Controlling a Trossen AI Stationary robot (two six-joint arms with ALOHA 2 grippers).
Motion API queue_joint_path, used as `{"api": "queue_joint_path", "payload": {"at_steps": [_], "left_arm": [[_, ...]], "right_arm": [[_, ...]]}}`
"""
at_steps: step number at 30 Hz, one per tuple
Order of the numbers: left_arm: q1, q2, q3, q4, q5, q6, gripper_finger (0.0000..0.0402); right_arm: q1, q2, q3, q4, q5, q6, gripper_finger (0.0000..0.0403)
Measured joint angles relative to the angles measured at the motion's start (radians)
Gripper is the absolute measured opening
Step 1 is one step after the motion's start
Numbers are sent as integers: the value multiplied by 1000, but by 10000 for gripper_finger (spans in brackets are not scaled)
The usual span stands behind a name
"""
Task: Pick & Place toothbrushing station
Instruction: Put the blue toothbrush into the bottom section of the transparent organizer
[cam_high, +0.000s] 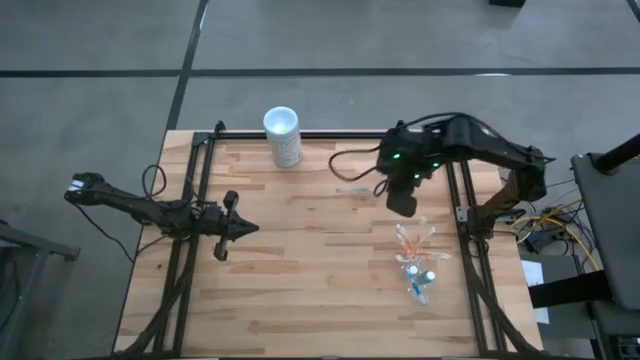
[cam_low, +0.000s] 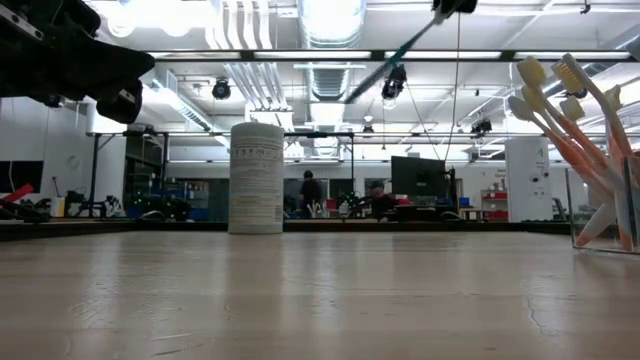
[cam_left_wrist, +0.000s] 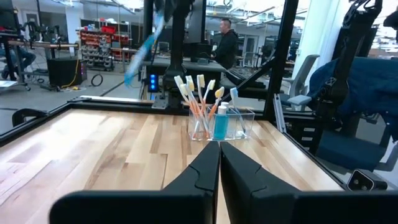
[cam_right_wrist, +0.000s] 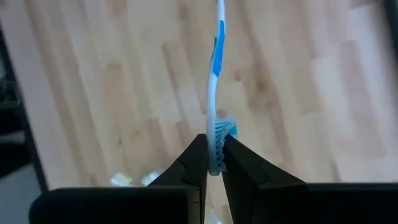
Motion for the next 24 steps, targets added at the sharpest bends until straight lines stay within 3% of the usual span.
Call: {"api": "queue_joint_path", "payload": {"at_steps": [6,8,14,24], "left_arm": [[0,0,0,0,0,0,16],[0,0,0,0,0,0,17],[0,0,0,0,0,0,18],[0,0,0,0,0,0,18]], "right_arm": [[2,-73,14,2,95,115,31],[2,-92,5,1,53,89,31],[2,-163,-23,0,-202,-118,31],[34,-287,-59,1,-331,-101,31]]}}
